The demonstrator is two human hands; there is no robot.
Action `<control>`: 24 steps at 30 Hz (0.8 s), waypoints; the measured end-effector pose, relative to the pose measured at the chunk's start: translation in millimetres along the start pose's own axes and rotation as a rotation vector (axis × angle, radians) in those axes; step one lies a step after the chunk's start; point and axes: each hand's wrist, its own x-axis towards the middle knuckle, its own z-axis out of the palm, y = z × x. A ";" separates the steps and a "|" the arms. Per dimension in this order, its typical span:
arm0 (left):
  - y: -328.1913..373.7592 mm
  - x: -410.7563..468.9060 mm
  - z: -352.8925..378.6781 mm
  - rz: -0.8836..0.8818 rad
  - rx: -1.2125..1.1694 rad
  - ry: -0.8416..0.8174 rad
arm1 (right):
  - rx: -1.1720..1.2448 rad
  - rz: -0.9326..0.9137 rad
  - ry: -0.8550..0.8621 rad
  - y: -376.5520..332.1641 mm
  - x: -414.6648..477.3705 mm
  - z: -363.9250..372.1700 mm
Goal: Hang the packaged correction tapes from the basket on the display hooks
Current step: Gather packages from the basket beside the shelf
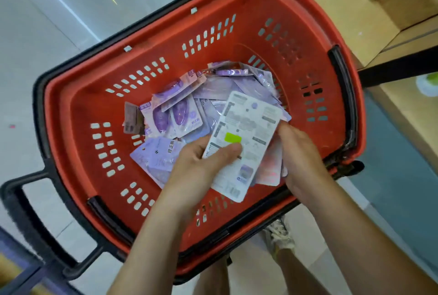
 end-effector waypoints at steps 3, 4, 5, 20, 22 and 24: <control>1.6 -4.3 -4.5 0.023 0.037 -0.045 | 0.070 0.007 -0.089 -7.8 -9.1 14.1; 4.9 -6.9 -5.1 0.032 -0.016 -0.045 | 0.100 0.010 -0.098 -11.1 -9.1 16.3; 8.2 -10.9 -4.6 0.046 -0.047 -0.039 | 0.132 0.014 -0.103 -17.0 -12.1 18.2; 83.8 -85.4 -20.6 0.520 0.385 0.281 | 0.444 -0.006 -0.131 -102.9 -92.3 5.0; 94.6 -98.7 -16.5 0.524 0.370 0.247 | 0.447 -0.023 -0.117 -112.5 -103.7 4.4; 105.5 -114.4 -9.6 0.493 0.314 0.208 | 0.443 -0.039 -0.101 -119.8 -115.3 3.3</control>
